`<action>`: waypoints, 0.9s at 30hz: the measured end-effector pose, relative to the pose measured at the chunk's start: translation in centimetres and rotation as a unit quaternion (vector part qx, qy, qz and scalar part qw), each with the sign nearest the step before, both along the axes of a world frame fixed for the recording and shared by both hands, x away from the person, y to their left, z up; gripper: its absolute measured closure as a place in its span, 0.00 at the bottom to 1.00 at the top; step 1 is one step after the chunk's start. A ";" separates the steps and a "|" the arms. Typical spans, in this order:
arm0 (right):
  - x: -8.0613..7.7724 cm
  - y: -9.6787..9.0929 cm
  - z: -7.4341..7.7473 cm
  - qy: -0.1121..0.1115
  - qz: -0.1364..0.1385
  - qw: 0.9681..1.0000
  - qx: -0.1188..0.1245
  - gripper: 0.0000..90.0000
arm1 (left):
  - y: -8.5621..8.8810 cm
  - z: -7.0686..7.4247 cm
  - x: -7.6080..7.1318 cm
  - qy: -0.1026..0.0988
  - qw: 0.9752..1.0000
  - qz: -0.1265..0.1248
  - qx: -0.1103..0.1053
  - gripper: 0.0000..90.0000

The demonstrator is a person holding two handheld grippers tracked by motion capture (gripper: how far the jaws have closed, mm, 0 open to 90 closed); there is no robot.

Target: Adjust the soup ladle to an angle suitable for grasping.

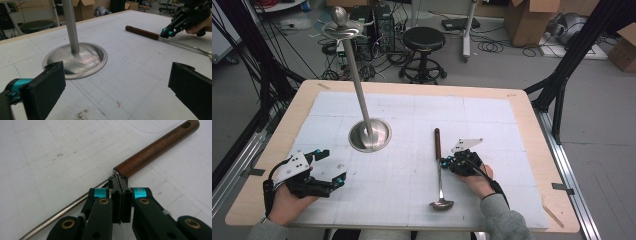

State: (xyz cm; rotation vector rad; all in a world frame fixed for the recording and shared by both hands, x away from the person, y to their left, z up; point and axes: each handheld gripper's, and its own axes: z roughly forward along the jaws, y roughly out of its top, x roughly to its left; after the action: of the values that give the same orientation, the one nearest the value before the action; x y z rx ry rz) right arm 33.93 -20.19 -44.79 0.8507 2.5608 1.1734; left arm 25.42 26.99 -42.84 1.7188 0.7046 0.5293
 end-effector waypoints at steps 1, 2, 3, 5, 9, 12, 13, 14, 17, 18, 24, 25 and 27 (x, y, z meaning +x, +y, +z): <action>0.0 0.2 0.0 0.001 0.000 1.000 0.002 1.00 | 0.0 0.0 0.0 0.000 1.000 0.000 0.000 0.02; 0.0 0.2 0.0 0.001 0.000 1.000 0.002 1.00 | 0.1 0.0 0.0 0.000 1.000 0.000 0.001 0.02; 0.1 0.3 0.0 0.003 0.001 1.000 0.003 1.00 | 0.1 0.0 -0.1 0.000 1.000 0.000 0.000 0.02; 0.2 0.8 0.0 0.001 0.007 1.000 0.003 1.00 | 0.1 0.0 -0.1 -0.001 1.000 0.001 0.000 0.02; 0.4 1.9 0.1 0.002 0.014 1.000 -0.001 1.00 | 0.2 0.0 -0.1 0.000 1.000 0.002 0.001 0.02; 0.6 3.0 0.0 0.001 0.026 1.000 -0.002 1.00 | 0.2 0.0 -0.2 0.001 1.000 0.004 0.000 0.02; 0.6 3.3 0.0 0.003 0.027 1.000 -0.002 1.00 | 0.2 0.0 -0.2 0.000 1.000 0.005 0.001 0.02; 0.7 3.6 0.1 0.002 0.031 1.000 -0.002 1.00 | 0.3 0.0 -0.2 0.000 1.000 0.004 0.002 0.02; 0.8 4.3 0.1 0.002 0.040 0.999 -0.003 1.00 | 0.3 0.0 -0.3 0.001 1.000 0.006 0.001 0.02; 0.8 4.5 0.1 0.005 0.042 0.999 -0.004 1.00 | 0.4 0.0 -0.3 0.001 1.000 0.006 0.002 0.02; 0.8 4.7 0.2 0.007 0.043 0.999 -0.003 1.00 | 0.4 0.0 -0.4 0.000 1.000 0.005 0.002 0.02; 0.6 4.7 0.5 -0.002 0.044 0.999 -0.007 1.00 | 0.4 0.0 -0.4 0.000 1.000 0.005 0.001 0.02; 0.5 4.7 0.6 -0.001 0.044 0.999 -0.005 1.00 | 0.4 0.0 -0.3 0.000 1.000 0.005 0.001 0.02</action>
State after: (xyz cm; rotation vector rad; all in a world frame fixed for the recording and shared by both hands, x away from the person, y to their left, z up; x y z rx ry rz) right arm 34.39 -15.47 -44.16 0.7403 2.6250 1.1849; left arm 25.07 27.39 -42.86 1.7173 0.7135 0.5363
